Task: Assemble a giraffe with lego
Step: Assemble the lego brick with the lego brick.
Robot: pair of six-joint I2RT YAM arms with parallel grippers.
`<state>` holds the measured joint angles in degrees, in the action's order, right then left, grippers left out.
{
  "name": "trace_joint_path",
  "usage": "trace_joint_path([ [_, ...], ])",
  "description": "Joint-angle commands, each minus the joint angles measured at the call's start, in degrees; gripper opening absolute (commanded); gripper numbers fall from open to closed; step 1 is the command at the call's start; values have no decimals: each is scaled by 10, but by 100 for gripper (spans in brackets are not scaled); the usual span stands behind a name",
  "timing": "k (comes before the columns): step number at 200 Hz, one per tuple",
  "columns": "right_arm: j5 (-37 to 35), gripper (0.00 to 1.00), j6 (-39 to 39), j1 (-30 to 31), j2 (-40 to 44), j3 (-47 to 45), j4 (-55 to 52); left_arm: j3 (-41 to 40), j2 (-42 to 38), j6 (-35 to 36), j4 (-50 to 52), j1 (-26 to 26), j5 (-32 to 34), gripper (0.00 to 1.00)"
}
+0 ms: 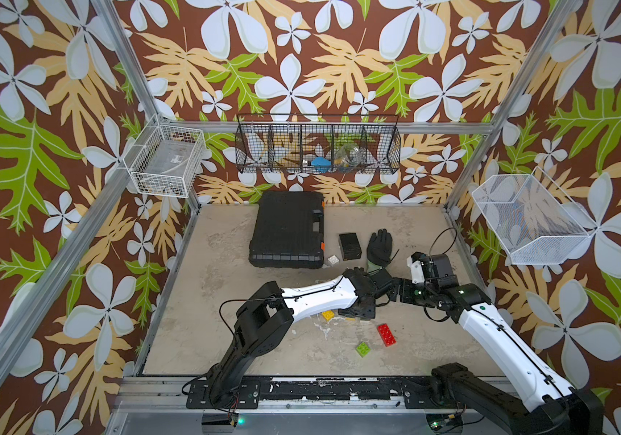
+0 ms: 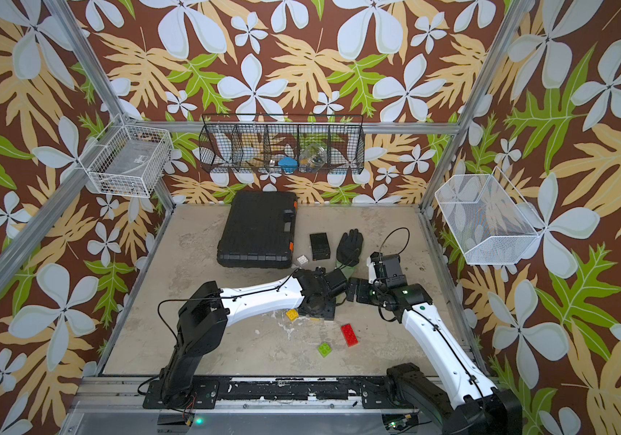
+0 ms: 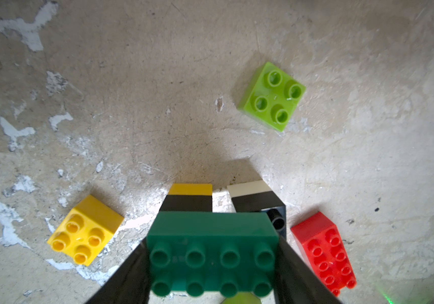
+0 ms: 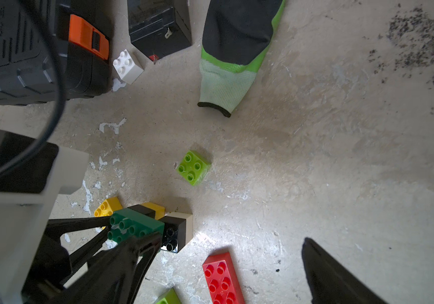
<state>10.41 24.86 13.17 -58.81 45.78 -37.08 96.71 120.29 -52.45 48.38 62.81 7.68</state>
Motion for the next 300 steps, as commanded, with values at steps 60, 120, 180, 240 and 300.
trace_joint_path([
  [60, -62, 100, -12, 9, 6, 54, -16, -17, 35, -16, 53, 5, -44, 31],
  [120, -122, 100, -38, 26, 15, 82, -23, -2, 51, -25, 80, 16, -52, 32],
  [180, -132, 100, -44, 37, 24, 86, -25, -24, 51, -38, 85, 19, -21, 31],
  [240, -133, 100, -46, 38, 33, 79, -24, -18, 62, 5, 76, 17, -6, 29],
  [300, -107, 100, -49, 24, 52, 64, -26, -2, 32, 52, 89, 7, 6, 28],
])
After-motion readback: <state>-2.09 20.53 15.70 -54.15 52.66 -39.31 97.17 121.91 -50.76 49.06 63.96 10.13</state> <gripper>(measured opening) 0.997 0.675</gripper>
